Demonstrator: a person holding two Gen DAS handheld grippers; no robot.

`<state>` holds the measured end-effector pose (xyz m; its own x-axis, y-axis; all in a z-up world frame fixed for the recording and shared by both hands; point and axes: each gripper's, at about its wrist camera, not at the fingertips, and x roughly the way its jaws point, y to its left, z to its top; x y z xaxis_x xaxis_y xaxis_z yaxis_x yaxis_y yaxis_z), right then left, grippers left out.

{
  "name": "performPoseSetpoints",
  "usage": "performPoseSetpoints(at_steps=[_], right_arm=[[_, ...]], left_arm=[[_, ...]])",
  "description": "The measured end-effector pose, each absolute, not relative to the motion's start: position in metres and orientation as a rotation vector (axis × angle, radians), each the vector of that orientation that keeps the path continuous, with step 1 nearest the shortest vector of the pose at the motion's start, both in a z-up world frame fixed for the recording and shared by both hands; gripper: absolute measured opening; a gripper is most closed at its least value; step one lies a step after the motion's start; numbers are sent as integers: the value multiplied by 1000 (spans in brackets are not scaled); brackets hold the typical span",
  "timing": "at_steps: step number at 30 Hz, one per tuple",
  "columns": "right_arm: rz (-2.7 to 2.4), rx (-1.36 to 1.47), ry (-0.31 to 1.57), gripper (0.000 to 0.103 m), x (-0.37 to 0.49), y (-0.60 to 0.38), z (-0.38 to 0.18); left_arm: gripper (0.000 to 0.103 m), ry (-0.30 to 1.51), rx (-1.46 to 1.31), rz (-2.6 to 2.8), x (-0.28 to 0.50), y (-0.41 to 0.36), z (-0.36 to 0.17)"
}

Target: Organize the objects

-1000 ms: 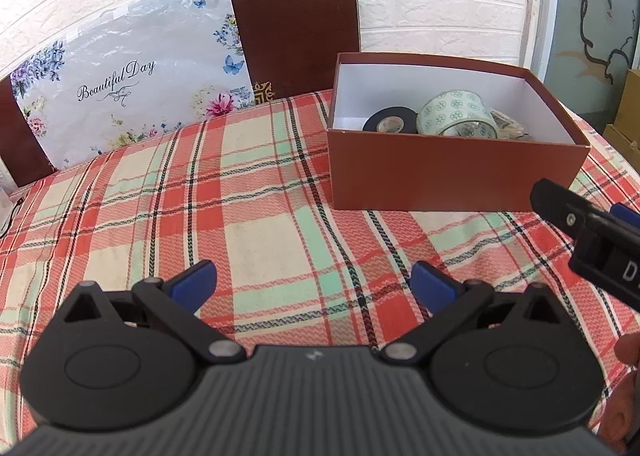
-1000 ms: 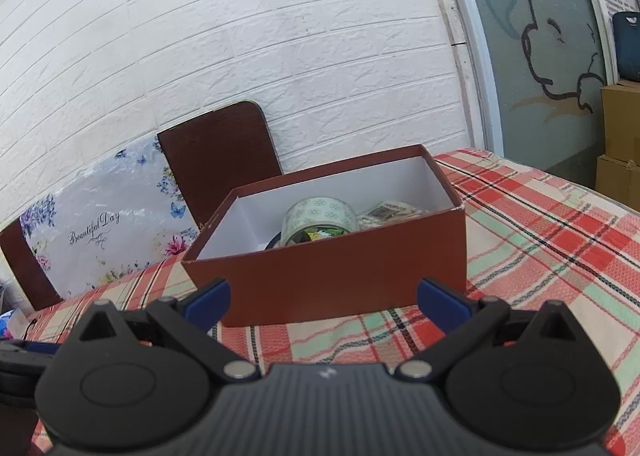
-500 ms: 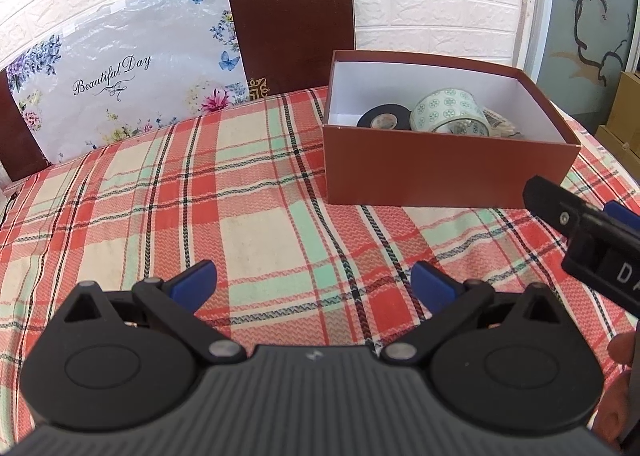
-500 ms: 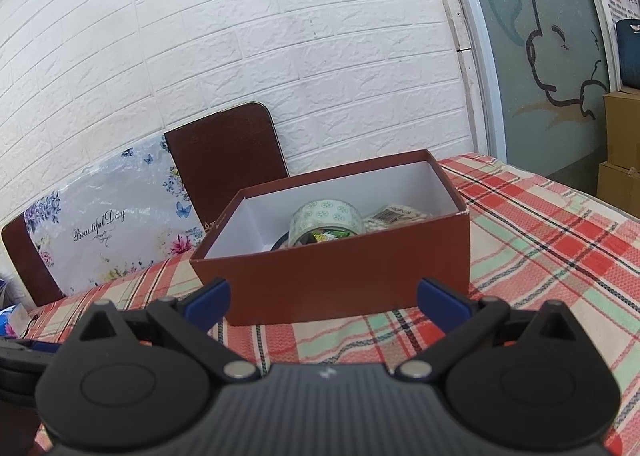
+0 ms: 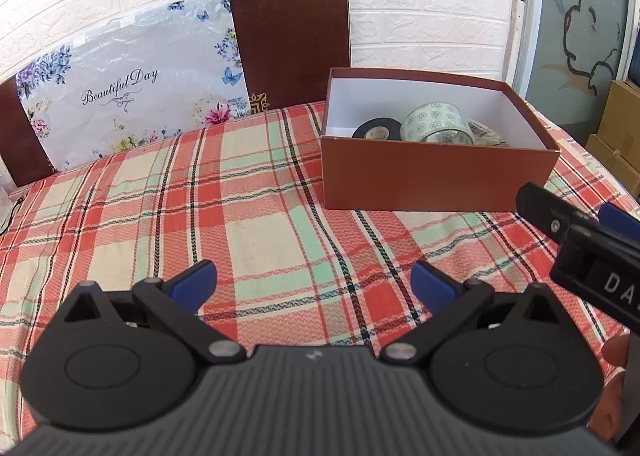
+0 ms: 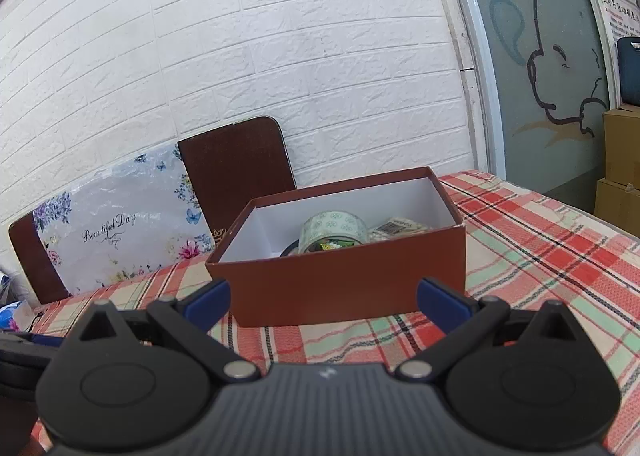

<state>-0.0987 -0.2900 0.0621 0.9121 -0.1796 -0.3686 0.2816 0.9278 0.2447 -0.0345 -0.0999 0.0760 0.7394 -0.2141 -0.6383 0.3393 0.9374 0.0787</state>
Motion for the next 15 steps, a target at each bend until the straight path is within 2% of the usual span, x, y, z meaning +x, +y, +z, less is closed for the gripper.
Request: performPoseSetpoints(at_steps=[15], right_arm=[[-228,283,313,103,-137,-280,68]], left_arm=[[103,639,177,-315,-68,-88,83]])
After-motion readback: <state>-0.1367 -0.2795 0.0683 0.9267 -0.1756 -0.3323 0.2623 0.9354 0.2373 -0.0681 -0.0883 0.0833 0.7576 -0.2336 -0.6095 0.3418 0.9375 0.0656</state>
